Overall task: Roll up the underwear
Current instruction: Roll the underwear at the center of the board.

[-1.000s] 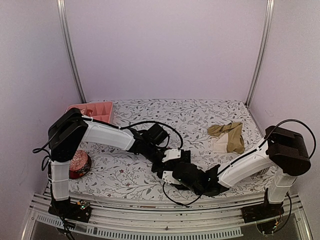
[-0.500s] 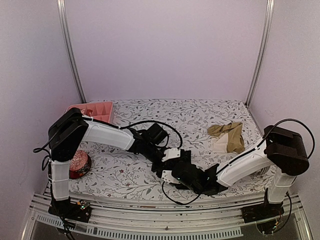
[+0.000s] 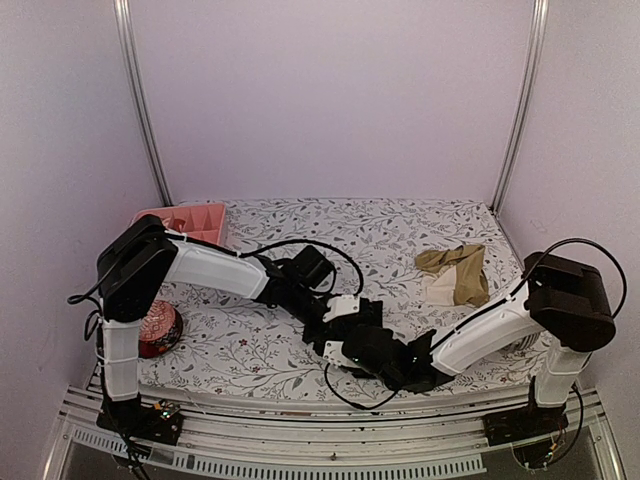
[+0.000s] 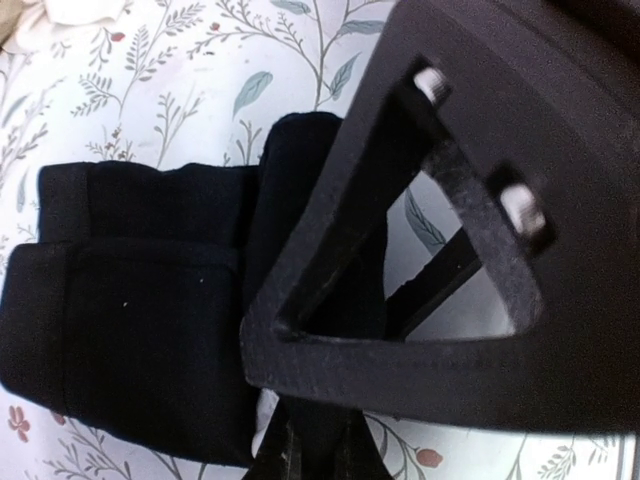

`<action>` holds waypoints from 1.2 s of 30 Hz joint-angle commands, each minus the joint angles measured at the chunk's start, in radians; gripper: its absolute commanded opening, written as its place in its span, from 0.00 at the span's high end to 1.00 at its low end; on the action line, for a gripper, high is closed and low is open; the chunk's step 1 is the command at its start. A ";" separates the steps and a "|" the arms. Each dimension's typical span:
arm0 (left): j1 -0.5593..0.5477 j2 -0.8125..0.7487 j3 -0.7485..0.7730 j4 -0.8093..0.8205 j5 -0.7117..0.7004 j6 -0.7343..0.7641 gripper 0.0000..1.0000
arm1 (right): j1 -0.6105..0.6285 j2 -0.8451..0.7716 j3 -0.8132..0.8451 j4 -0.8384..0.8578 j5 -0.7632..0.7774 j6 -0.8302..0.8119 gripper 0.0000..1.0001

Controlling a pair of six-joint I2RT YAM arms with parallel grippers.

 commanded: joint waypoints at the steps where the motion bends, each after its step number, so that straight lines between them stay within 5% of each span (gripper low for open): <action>1: 0.005 0.091 -0.061 -0.173 -0.075 0.013 1.00 | -0.028 0.070 -0.016 -0.078 0.146 0.028 0.54; 11: 0.005 0.080 -0.069 -0.170 -0.064 0.022 1.00 | -0.035 0.079 -0.015 -0.089 0.112 0.033 0.93; 16: 0.006 0.056 -0.085 -0.150 -0.064 0.021 0.97 | -0.039 0.069 -0.010 -0.110 0.072 0.052 0.97; 19: 0.010 0.013 -0.112 -0.119 -0.068 0.020 0.82 | -0.041 0.046 -0.018 -0.113 0.042 0.064 0.97; 24: 0.027 -0.082 -0.170 -0.053 -0.059 0.027 0.31 | -0.058 0.004 -0.034 -0.112 -0.027 0.082 0.97; 28: 0.045 -0.193 -0.230 0.009 -0.055 0.034 0.03 | -0.071 -0.023 -0.040 -0.112 -0.083 0.092 0.97; 36: 0.121 -0.386 -0.376 0.232 -0.038 0.021 0.01 | -0.114 -0.061 -0.022 -0.167 -0.258 0.125 0.97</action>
